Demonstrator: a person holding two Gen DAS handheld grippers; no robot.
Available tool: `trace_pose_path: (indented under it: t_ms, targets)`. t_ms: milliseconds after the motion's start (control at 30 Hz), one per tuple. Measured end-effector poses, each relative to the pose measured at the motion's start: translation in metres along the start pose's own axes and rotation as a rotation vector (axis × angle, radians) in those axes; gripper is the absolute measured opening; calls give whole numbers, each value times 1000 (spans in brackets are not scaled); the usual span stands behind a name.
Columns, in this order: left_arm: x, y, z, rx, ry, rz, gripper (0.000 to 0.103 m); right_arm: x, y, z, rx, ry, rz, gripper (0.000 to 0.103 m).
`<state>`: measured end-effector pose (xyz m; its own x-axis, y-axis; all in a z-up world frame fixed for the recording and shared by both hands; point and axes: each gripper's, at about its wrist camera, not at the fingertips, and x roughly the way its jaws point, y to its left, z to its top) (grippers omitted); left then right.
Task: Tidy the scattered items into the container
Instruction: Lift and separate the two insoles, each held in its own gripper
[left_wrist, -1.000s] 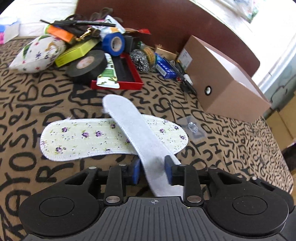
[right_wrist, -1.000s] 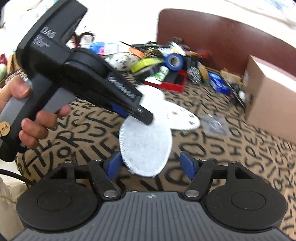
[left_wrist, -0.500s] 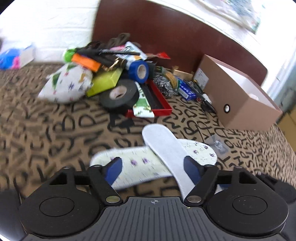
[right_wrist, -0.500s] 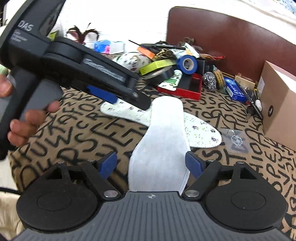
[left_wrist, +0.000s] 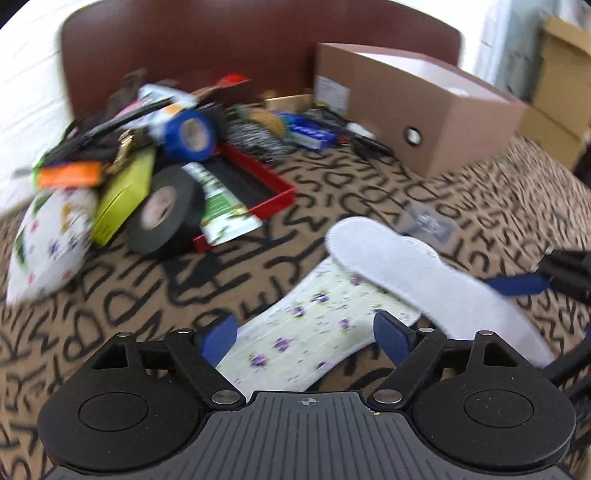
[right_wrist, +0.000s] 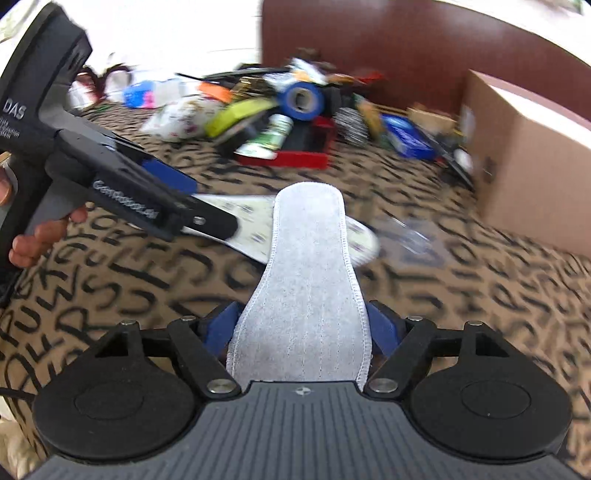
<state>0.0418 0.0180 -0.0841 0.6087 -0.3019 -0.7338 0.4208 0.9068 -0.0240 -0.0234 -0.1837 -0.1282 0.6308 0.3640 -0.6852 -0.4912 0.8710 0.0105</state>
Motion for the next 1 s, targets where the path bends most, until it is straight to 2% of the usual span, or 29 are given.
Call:
trace_pose_path:
  t_ms: [167,333,567,700,767,833,900,967,1000]
  targets:
    - [14,-13,5,122,15,-4,97,-17,-15,-15,37,9,-31,80]
    - [17,-3,5,97,67,-81,98,-17,-14,-17,48,1,-40,81]
    - [-3,-19,-12,154,99,-104,86,-16,-16,-16,50,-4,-31,81]
    - [-10,-31,-14,163,110,-81,71,-18,-15,-17,47,2,-33,80]
    - [-9,-35,-13,157,117,-66,71,-17,-16,-15,49,6,-29,82]
    - [-5,-39,-11,156,108,-58,78,-14,-16,-12,49,6,-36,82]
    - [1,-44,-9,150,110,-47,80,-10,-15,-9,50,-1,-48,83]
    - [3,-50,-6,166,105,-39,73,-5,-16,-8,58,-4,-53,81]
    - [3,-53,-5,174,105,-31,65,-5,-16,-7,62,-6,-55,78]
